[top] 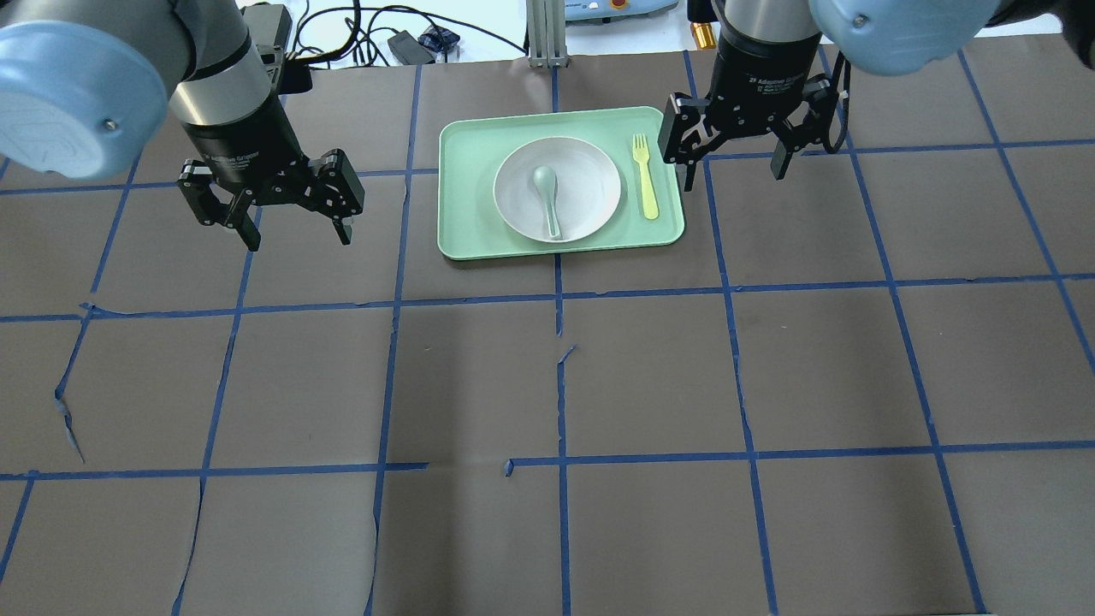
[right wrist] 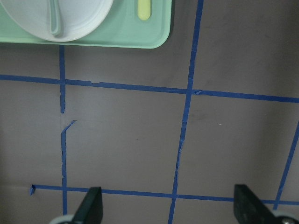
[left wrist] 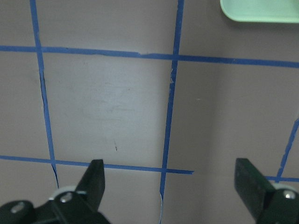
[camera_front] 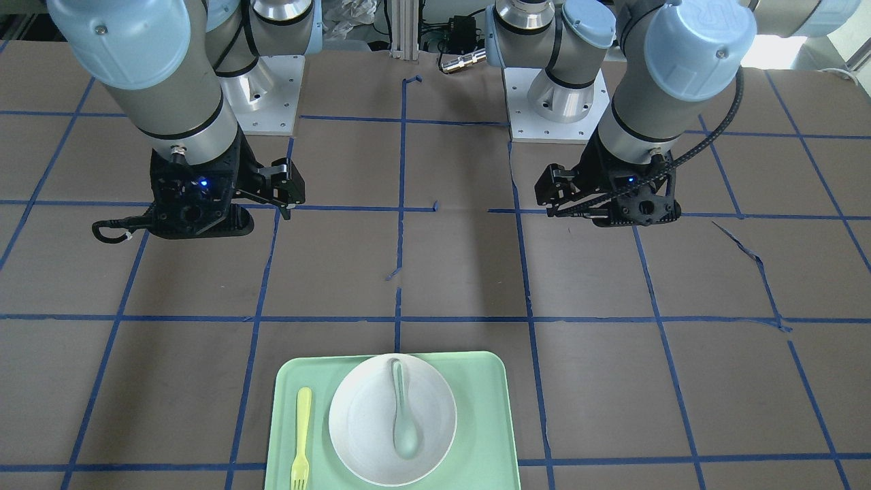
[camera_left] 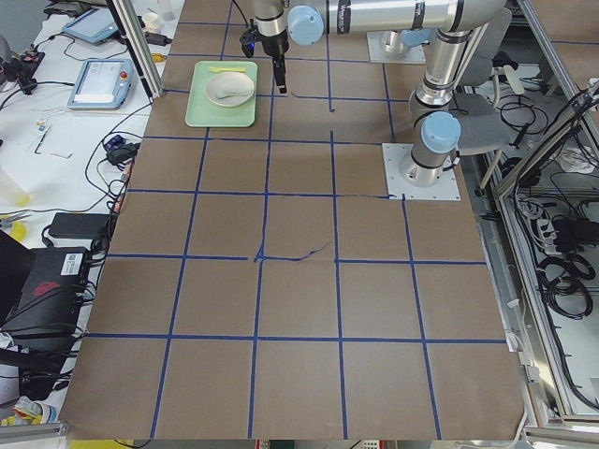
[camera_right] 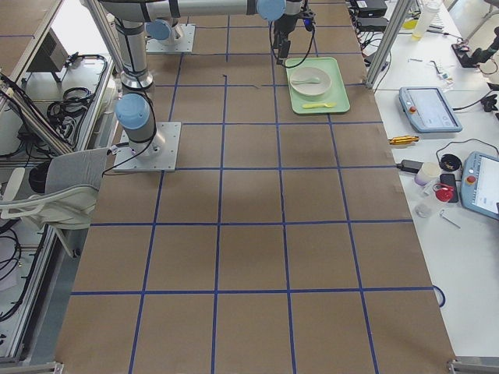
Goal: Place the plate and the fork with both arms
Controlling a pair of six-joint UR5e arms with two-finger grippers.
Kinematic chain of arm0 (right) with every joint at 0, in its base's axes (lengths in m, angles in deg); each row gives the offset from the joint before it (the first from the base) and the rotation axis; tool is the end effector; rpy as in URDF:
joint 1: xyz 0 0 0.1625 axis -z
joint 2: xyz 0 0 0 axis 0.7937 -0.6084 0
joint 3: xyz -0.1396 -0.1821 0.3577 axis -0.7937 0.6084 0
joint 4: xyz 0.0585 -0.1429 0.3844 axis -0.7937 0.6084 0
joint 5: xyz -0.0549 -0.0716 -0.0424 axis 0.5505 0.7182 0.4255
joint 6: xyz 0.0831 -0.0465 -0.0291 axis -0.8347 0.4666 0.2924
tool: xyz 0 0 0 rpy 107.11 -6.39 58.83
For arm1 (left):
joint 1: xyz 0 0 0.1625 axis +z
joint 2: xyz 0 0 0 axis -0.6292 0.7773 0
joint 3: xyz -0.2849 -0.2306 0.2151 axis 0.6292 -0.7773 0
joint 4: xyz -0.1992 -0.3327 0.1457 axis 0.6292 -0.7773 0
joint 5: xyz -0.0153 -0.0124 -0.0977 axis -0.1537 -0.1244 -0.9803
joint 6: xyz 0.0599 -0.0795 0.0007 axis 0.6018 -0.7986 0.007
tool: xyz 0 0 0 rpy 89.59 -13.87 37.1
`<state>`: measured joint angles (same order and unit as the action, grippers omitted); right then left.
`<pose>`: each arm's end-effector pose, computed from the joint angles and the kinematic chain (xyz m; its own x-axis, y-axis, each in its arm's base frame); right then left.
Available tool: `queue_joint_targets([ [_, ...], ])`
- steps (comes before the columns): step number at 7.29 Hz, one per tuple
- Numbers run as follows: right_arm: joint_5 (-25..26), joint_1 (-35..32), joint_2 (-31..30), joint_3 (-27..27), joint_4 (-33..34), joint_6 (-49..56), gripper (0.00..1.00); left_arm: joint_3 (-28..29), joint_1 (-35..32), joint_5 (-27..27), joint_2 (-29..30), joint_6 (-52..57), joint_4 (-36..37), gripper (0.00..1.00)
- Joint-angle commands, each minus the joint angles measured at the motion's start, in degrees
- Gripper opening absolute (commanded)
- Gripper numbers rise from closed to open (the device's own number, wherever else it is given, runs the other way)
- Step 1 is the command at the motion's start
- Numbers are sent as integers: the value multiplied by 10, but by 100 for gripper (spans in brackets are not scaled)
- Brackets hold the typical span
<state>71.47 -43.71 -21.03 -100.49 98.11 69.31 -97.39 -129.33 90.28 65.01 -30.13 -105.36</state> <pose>0.1935 -0.5479 0.4623 -0.9957 -0.0929 0.0074 -0.0914 0.9893 0.1137 -0.1323 -0.5131 0.4428 -0.9960 -0.0714 -0.0531 -0.0788 0.9847 0.1553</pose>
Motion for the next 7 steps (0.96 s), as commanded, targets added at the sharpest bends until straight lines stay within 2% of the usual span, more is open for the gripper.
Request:
queue_joint_targets([
  [1,0,0,-3,-1,-1,0,100,-1,-9,0,2,-10,-3,100],
  [7,2,7,-15,-3,-4,1,100,-21,-26,3,-6,-11,49,100],
])
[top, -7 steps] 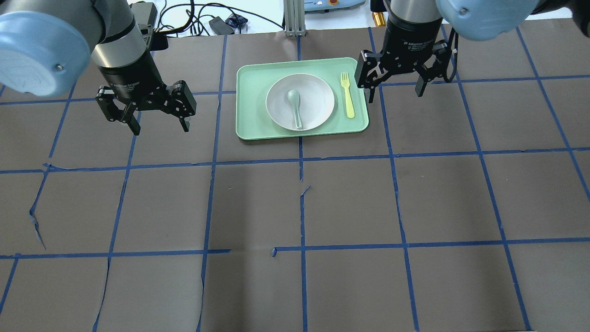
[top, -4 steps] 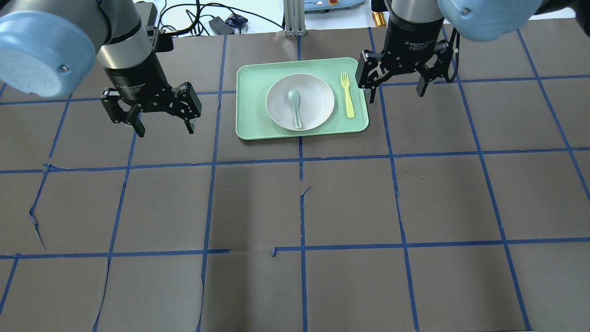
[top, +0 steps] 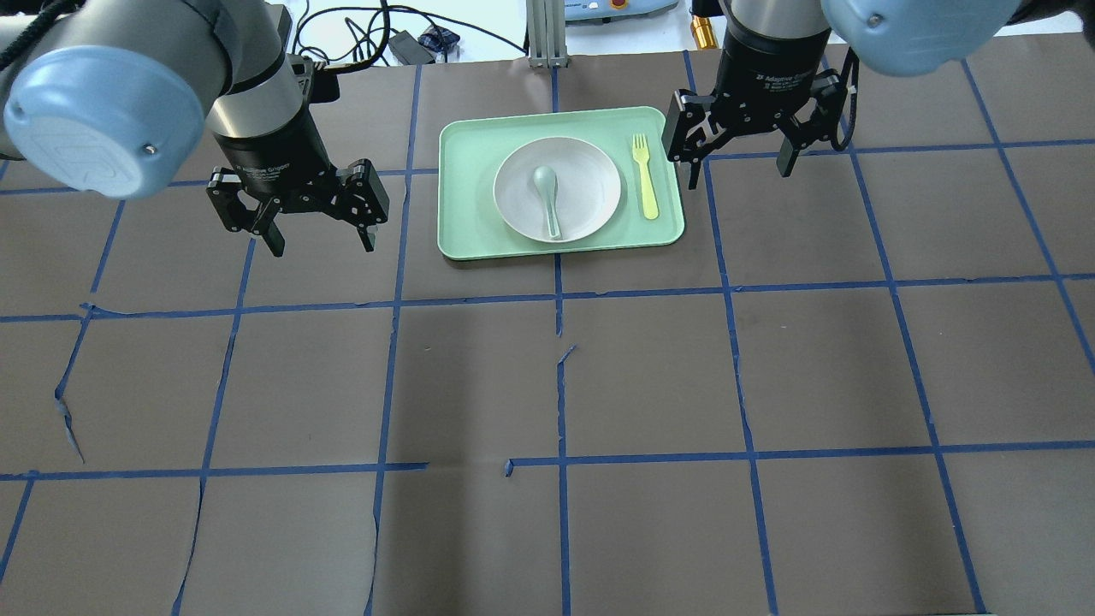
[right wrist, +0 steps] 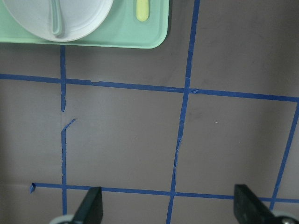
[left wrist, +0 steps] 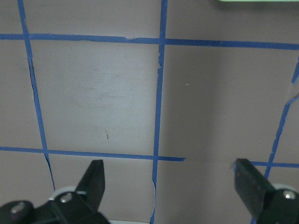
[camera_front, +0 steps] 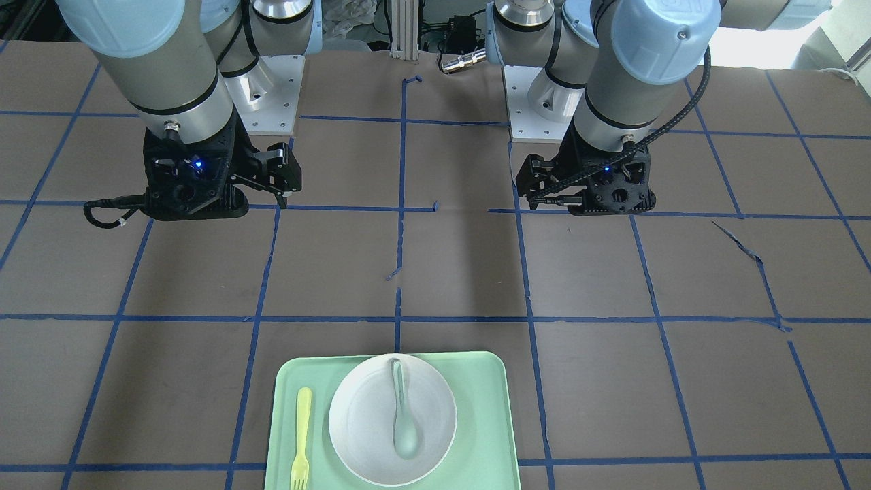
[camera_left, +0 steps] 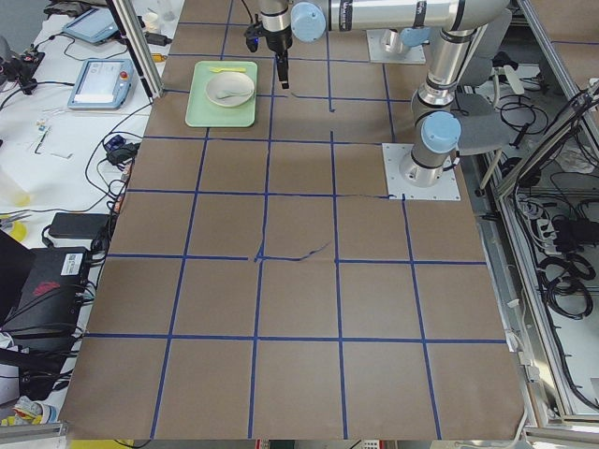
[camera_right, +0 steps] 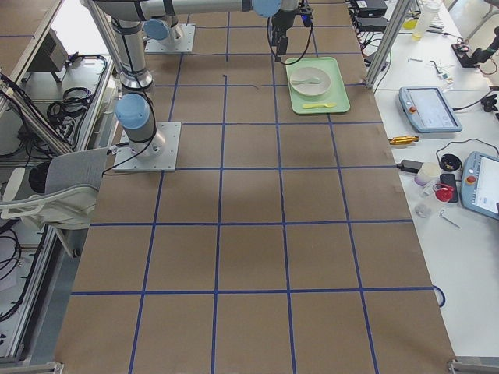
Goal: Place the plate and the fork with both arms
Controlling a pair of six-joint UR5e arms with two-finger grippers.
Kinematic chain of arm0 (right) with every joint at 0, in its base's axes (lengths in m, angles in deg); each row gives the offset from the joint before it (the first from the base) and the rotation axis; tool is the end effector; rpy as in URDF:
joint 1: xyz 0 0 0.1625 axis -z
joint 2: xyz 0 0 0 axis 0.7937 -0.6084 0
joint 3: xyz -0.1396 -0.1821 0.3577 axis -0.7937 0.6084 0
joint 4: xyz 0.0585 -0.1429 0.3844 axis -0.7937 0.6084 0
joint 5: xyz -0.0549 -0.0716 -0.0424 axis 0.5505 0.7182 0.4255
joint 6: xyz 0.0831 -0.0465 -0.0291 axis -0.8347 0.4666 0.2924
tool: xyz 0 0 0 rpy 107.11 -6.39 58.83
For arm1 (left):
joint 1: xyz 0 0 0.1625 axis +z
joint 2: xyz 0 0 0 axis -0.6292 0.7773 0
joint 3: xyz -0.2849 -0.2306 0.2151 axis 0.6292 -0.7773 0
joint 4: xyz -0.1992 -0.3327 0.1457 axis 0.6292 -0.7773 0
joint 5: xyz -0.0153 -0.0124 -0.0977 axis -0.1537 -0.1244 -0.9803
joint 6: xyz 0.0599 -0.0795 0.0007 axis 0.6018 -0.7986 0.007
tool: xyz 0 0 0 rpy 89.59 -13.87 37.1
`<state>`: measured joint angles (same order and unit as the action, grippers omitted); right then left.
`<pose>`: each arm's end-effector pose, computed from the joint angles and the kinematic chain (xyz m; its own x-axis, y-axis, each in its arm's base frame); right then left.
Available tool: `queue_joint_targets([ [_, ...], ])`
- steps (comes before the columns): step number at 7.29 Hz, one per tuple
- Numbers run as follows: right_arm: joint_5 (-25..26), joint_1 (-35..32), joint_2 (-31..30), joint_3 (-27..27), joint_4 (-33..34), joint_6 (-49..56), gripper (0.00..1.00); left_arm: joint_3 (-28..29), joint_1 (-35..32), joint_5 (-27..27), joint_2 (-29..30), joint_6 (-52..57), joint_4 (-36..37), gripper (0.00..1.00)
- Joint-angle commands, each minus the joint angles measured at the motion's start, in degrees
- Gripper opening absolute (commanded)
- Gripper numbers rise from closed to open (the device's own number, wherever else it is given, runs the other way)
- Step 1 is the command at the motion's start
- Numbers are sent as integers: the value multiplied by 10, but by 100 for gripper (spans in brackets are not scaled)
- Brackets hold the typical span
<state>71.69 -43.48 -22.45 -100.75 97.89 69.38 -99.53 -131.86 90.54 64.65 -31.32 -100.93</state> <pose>0.1900 -0.5403 0.4737 -0.9959 -0.0903 0.0109 -0.0889 0.9913 0.0973 -0.1544 -0.5082 0.4348 -0.9972 -0.0498 -0.0562 -0.0557 0.9926 0.1081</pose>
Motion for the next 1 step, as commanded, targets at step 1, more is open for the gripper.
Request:
queue_joint_targets([
  [1,0,7,0,0,-2,1,100,1,1,2,-4,1,4,100],
])
